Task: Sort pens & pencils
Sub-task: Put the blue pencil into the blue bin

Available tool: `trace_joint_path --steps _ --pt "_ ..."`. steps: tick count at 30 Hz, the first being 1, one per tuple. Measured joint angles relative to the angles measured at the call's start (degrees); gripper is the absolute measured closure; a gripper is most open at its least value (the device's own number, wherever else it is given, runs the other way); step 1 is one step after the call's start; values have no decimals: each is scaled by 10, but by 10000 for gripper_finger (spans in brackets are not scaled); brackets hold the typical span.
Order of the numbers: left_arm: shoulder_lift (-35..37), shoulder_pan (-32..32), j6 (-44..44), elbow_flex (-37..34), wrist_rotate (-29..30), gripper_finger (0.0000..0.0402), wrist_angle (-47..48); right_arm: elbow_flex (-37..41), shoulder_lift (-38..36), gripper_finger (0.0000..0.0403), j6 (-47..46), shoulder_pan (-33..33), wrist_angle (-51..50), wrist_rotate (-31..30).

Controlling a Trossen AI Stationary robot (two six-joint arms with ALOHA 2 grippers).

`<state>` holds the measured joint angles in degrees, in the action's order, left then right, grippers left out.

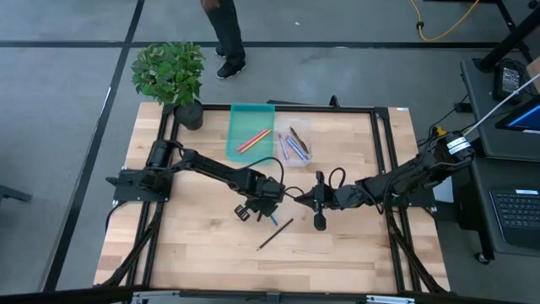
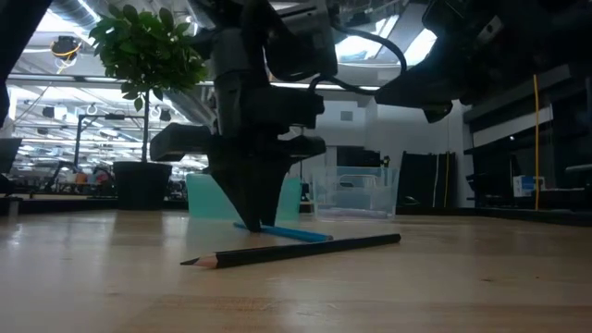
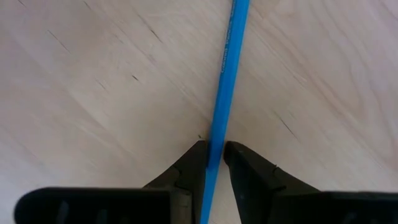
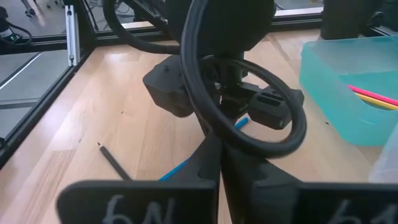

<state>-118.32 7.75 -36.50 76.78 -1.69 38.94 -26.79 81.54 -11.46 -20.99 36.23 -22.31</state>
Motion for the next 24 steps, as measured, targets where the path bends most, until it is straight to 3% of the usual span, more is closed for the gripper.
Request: trace_joint_path --steps 13,24 --pt "-9 -1 32 6 -17 335 8 0 0 380 2 0 0 0" --pt "-9 -6 56 6 -25 391 9 0 0 380 1 0 0 0"
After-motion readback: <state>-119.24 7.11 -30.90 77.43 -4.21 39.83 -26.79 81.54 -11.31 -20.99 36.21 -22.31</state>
